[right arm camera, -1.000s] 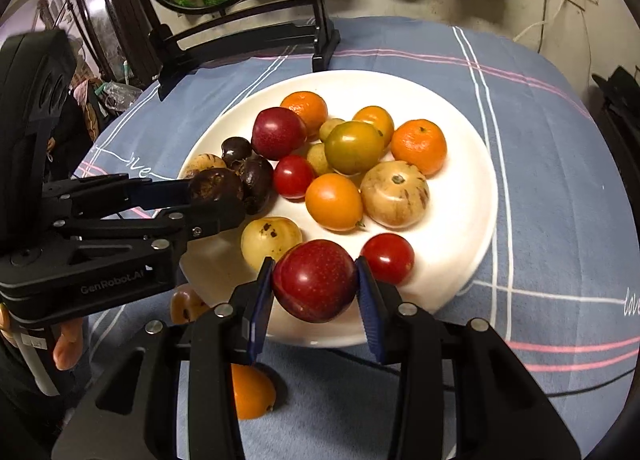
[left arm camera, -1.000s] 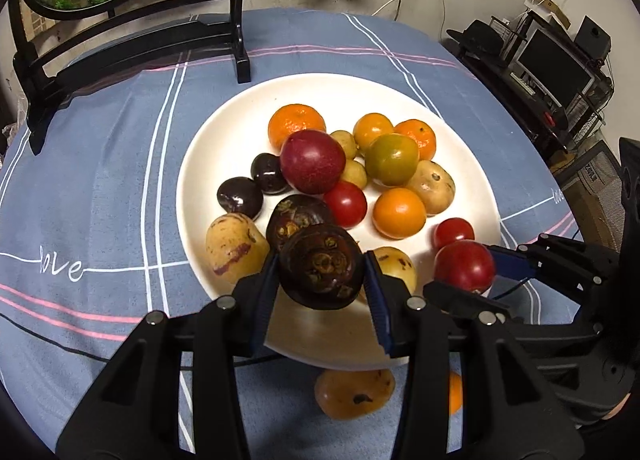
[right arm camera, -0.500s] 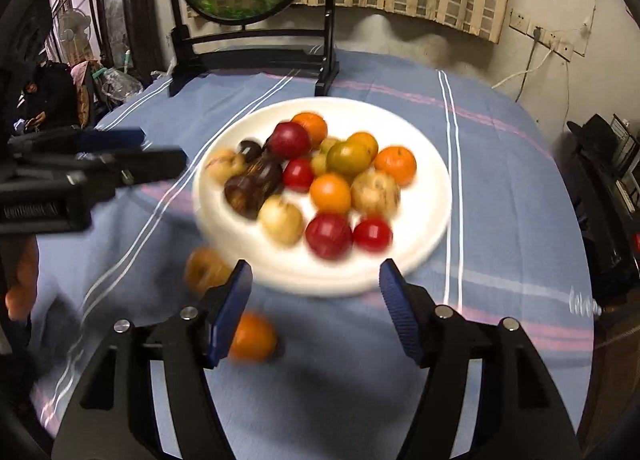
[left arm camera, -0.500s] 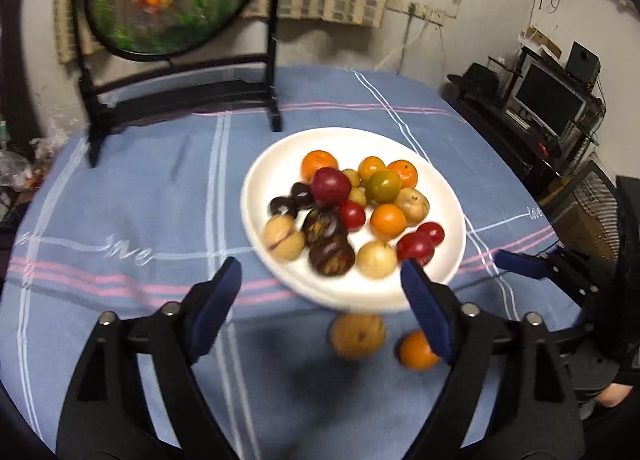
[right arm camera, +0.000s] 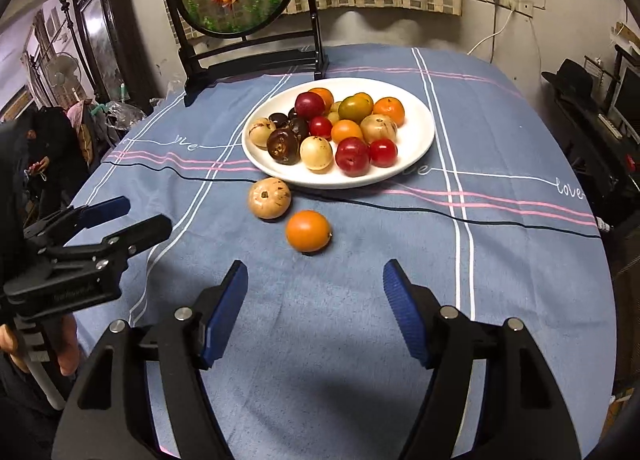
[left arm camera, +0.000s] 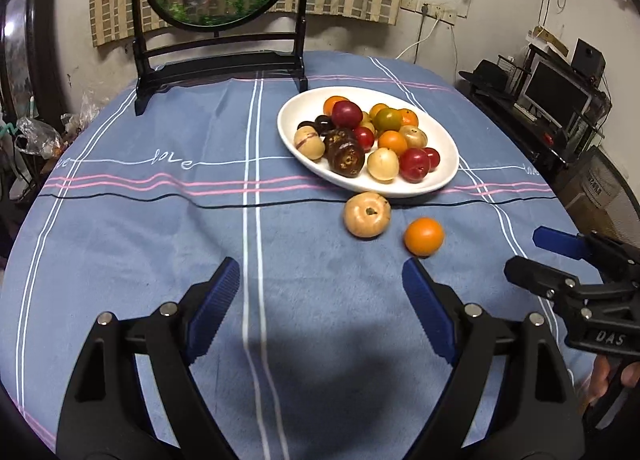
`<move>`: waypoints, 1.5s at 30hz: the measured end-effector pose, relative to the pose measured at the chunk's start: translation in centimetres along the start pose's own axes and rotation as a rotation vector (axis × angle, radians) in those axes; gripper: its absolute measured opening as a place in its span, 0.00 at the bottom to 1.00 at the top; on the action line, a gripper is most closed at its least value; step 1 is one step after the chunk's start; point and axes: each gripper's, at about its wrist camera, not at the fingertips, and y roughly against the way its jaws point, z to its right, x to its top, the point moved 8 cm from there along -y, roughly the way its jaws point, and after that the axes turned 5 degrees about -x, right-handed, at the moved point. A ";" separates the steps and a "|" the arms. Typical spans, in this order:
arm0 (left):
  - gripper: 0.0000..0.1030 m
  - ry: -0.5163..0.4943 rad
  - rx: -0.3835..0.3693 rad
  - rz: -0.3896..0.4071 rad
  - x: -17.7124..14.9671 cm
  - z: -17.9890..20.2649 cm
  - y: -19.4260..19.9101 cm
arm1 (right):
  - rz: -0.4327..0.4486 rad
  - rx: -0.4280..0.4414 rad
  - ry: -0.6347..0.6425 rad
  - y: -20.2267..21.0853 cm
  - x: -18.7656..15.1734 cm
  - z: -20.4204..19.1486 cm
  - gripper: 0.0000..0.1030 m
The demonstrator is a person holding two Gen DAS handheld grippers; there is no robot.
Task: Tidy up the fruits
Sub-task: 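Grasp the orange with the right tool while the left tool grasps the tan fruit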
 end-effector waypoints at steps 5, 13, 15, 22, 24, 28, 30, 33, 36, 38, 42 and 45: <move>0.84 0.031 0.020 0.022 0.0 -1.9 1.2 | -0.030 -0.006 0.002 -1.2 0.0 -0.6 0.69; 0.84 0.122 0.080 0.058 -0.2 -7.0 3.6 | -0.107 -0.020 0.069 -6.9 1.2 -2.2 0.69; 0.84 0.142 0.095 0.059 -0.4 -8.1 4.0 | -0.121 -0.034 0.087 -8.7 1.6 -2.2 0.69; 0.84 0.180 0.120 0.063 -0.6 -9.9 4.8 | -0.128 -0.006 0.076 -11.3 1.5 -2.1 0.52; 0.84 0.175 0.112 0.059 -0.4 -9.5 4.6 | -0.112 -0.003 0.067 -11.4 1.6 -1.7 0.39; 0.84 0.126 0.103 0.024 -0.1 -7.8 3.2 | -0.090 0.006 0.023 -9.3 1.6 -0.8 0.39; 0.84 0.077 0.106 -0.010 0.3 -6.1 1.6 | -0.048 -0.006 0.002 -7.1 1.6 0.3 0.39; 0.84 -0.013 0.091 -0.051 0.9 -2.9 -1.2 | -0.001 -0.037 -0.042 -4.2 1.1 2.6 0.39; 0.85 -0.072 0.046 -0.089 1.4 0.2 -4.6 | 0.003 -0.036 -0.090 -2.8 0.0 4.7 0.39; 0.85 -0.093 0.023 -0.117 1.5 1.7 -6.8 | -0.001 -0.024 -0.112 -2.4 -0.7 5.5 0.39; 0.85 -0.106 0.039 -0.143 2.0 3.0 -11.0 | -0.004 0.012 -0.134 -2.2 -1.4 5.8 0.39; 0.84 -0.114 0.056 -0.152 2.4 3.2 -12.8 | 0.002 0.024 -0.143 -2.1 -1.4 6.2 0.39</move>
